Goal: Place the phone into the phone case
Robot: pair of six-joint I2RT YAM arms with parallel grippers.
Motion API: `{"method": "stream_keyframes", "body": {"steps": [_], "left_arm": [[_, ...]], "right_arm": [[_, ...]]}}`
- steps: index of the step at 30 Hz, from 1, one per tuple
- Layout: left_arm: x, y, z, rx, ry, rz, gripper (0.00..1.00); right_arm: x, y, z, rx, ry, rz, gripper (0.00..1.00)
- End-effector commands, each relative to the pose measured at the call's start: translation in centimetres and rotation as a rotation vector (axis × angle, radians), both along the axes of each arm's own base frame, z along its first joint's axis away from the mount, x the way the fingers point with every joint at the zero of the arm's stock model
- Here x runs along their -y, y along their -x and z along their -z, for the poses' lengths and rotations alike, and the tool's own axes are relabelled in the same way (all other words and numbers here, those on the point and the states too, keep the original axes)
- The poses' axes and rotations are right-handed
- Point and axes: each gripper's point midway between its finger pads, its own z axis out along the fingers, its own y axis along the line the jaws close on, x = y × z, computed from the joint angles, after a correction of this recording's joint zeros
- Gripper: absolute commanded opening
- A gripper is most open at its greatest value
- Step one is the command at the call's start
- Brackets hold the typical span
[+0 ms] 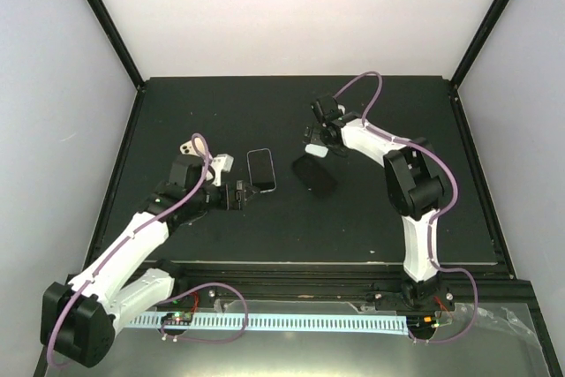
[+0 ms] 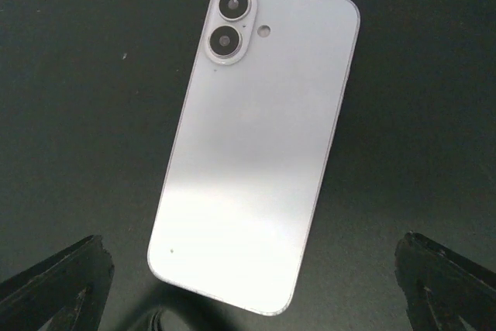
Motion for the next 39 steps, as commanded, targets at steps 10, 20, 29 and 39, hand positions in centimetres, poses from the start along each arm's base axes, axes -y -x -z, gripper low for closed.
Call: {"method": "stream_keyframes", "body": {"steps": [10,20,29,39], "left_arm": [[0.2,1.3,-1.2,0.057,0.037,0.034,0.99],[0.3,1.7,-3.4,0.096,0.076,0.043,0.99],[0.0,2.2,-4.1,0.116,0.084,0.026,0.99],[-0.3,2.3,-5.1,0.132,0.087,0.011,0.99]], "right_arm": [[-0.2,-1.5,3.8,-0.075,-0.01,0.118,0.98],[-0.5,-0.8,5.2,-0.122,0.059,0.123,0.94],[-0.7,-0.5,6.8,-0.175,0.166,0.128,0.94],[-0.5,0.9,6.8,-0.183,0.19,0.083,0.88]]}}
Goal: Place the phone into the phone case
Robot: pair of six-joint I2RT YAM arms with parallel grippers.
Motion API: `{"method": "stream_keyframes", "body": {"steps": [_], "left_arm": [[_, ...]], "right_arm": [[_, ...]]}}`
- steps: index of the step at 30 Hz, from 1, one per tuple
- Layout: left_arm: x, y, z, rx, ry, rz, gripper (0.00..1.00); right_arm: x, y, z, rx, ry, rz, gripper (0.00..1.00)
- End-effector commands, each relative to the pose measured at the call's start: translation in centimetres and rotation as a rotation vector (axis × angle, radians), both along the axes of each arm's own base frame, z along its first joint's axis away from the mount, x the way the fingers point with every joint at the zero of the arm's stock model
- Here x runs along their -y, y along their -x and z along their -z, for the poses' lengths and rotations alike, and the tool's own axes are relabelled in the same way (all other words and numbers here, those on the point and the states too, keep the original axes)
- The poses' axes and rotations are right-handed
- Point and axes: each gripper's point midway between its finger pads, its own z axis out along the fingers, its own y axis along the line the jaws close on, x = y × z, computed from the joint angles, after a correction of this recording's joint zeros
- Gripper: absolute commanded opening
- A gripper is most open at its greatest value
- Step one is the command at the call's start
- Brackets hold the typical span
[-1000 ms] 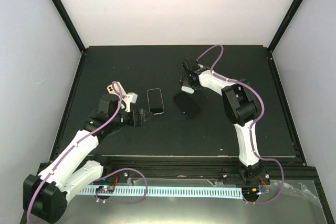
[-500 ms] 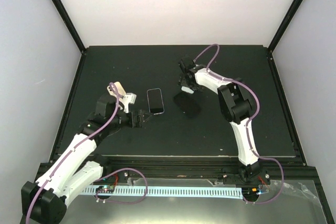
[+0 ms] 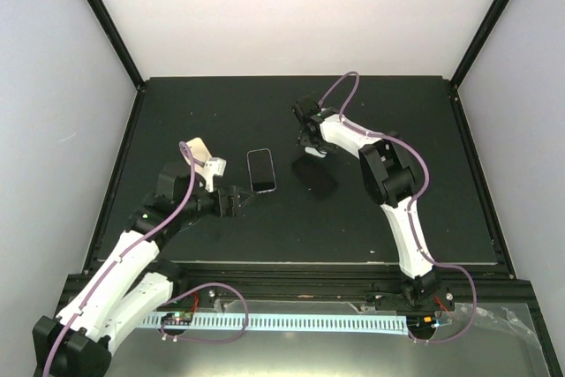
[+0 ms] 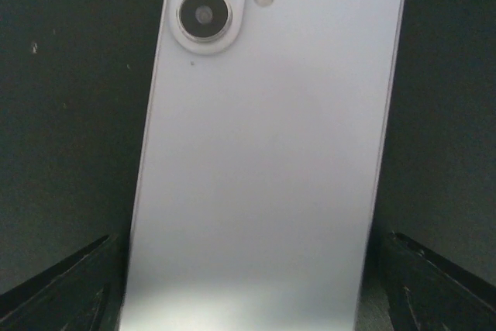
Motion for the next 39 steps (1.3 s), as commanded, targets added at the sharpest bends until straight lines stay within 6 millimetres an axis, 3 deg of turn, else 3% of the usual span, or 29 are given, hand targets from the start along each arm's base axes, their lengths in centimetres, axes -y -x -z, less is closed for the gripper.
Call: {"method": "stream_keyframes", "body": {"steps": [1,8,18,30,39], "left_arm": [[0.0,0.0,-1.9,0.026,0.017,-0.012,0.99],[-0.6,0.5,-0.8,-0.017,0.01,-0.048,0.99],[-0.8,0.8,1.5,-0.075,0.03,-0.082,0.99],[-0.7,0.6,2.7,-0.144,0.042,-0.118,0.94],[-0.1,1.1,3.7,-0.183,0.053,-0.119,0.9]], "right_arm": [[1.0,2.7,1.8,-0.07,0.034,-0.035,0.87],[1.8,4.2,0.5,-0.035,0.033,-0.134,0.75],[3.0,9.7,2.6,-0.127,0.015,-0.299,0.68],[0.6,16.0,3.7,-0.195,-0.029,-0.466,0.65],[0.8,19.6,3.8,-0.207,0.002,-0.498,0.63]]}}
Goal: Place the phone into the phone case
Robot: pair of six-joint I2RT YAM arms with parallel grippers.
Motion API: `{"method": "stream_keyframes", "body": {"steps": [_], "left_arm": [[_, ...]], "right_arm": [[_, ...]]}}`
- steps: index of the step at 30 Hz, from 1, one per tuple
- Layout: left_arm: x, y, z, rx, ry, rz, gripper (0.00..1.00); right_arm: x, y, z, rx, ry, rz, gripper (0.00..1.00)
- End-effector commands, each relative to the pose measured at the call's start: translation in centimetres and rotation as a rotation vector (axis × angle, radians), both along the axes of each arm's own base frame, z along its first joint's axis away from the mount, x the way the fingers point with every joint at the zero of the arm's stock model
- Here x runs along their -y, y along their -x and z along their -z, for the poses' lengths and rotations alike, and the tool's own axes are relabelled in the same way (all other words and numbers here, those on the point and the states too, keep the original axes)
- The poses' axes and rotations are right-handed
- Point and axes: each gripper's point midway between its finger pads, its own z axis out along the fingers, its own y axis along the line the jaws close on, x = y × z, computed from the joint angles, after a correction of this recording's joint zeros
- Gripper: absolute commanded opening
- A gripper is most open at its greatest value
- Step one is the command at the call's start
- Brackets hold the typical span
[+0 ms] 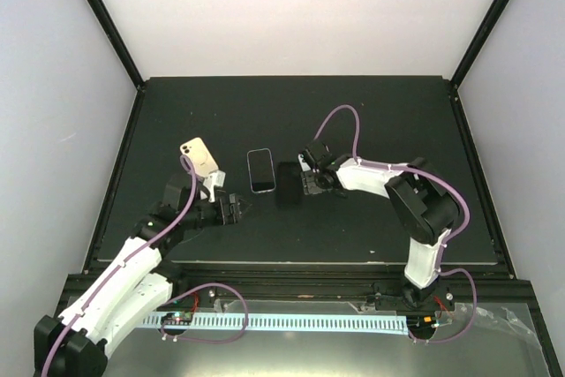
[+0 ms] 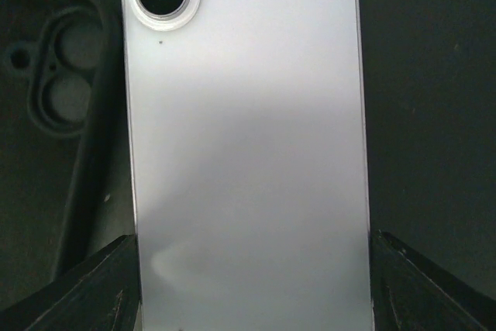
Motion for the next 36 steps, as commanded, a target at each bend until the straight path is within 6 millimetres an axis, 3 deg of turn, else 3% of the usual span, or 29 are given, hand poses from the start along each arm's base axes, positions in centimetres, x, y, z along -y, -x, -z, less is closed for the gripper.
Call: {"method": "stream_keyframes", "body": {"steps": [1,6,13,17,21,25,31,36], "left_arm": [[0.4,-0.3,-0.4,0.007,0.021,-0.017,0.9],[0.5,-0.4,-0.3,-0.006,0.045,-0.036,0.89],[0.6,-1.0,-0.9,-0.002,0.033,-0.039,0.86],[1.1,-1.2,-2.3,0.017,0.037,-0.005,0.85],[0.4,-2.0,-5.1,0.09,-0.015,-0.03,0.84],[-0.1,-2.4,-6.6,0.123,-0.055,-0.03,0.84],[0.4,-2.3,-7.5,0.108,-0.074,0.034,0.84],[0.8,-2.2,-6.9,0.082,-0.058,0.055,0.82]], "right_arm": [[1.8,5.7,3.6,-0.185,0.06,-0.025,0.62],[2.9,6.5,3.6,-0.175,0.085,-0.025,0.61],[3.1,7.0,1.7,-0.132,0.069,-0.063,0.61],[2.9,7.2,-0.1,-0.095,0.052,-0.093,0.6],[2.4,7.4,-1.8,-0.075,0.032,-0.124,0.6],[1.9,7.9,-4.2,-0.02,-0.01,-0.157,0.59],[1.2,7.6,-7.6,0.094,-0.075,-0.217,0.55],[-0.2,8.1,-9.3,0.129,-0.14,-0.293,0.53]]}}
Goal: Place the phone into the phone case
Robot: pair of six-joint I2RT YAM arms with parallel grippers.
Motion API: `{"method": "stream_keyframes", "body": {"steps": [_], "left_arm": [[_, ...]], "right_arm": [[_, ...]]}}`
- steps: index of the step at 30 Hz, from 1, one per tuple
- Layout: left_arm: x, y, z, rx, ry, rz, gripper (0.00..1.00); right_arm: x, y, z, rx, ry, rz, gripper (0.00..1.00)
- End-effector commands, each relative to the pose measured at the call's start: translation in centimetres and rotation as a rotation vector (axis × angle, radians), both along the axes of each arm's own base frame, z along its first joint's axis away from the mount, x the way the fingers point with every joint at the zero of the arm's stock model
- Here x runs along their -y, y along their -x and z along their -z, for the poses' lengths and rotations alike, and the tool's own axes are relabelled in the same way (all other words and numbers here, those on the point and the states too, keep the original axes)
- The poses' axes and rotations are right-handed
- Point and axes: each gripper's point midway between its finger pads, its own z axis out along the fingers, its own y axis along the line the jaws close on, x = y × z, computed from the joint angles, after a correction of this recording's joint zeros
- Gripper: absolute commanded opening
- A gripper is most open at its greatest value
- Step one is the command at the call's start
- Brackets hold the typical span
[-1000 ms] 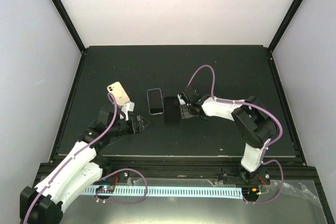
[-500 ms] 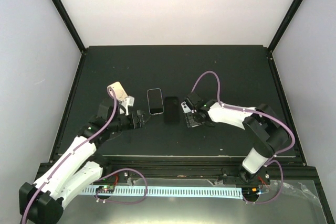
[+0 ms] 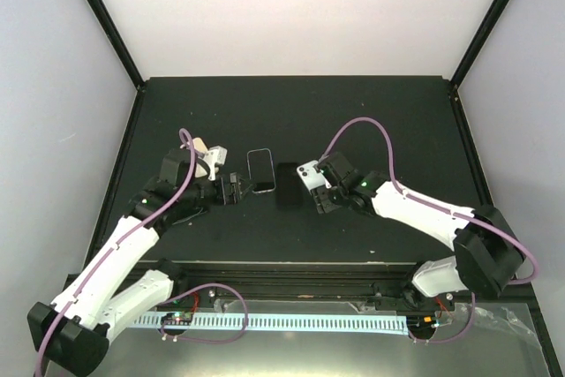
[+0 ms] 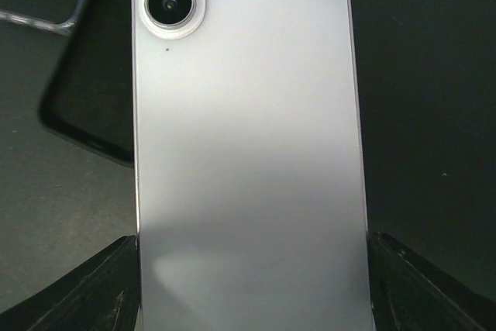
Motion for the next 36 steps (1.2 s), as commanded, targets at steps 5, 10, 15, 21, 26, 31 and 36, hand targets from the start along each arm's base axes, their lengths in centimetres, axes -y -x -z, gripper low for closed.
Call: {"method": "stream_keyframes", "body": {"steps": [5,10,15,21,26,31,36], "left_arm": [[0.7,0.7,-1.3,-0.012,0.045,0.068,0.8],[0.0,0.7,-2.1,0.008,0.028,0.059,0.8],[0.5,1.6,-3.1,-0.039,0.079,0.148,0.77],[2.1,3.1,-3.3,-0.086,0.149,0.291,0.7],[2.2,3.5,-3.2,-0.096,0.166,0.31,0.56],[2.6,3.4,-3.9,-0.094,0.21,0.322,0.37],[3.0,3.6,-4.8,-0.081,0.271,0.338,0.14]], "right_arm": [[-6.0,2.8,-5.6,0.149,-0.217,-0.291,0.53],[-8.3,5.2,-7.8,0.23,-0.249,-0.42,0.49],[-10.6,8.6,-10.3,0.325,-0.345,-0.569,0.49],[-11.8,10.4,-12.4,0.382,-0.416,-0.648,0.48],[-12.2,11.2,-13.4,0.431,-0.427,-0.688,0.46],[-12.3,11.7,-13.2,0.44,-0.435,-0.708,0.46],[-12.3,11.8,-13.2,0.465,-0.425,-0.712,0.44]]}}
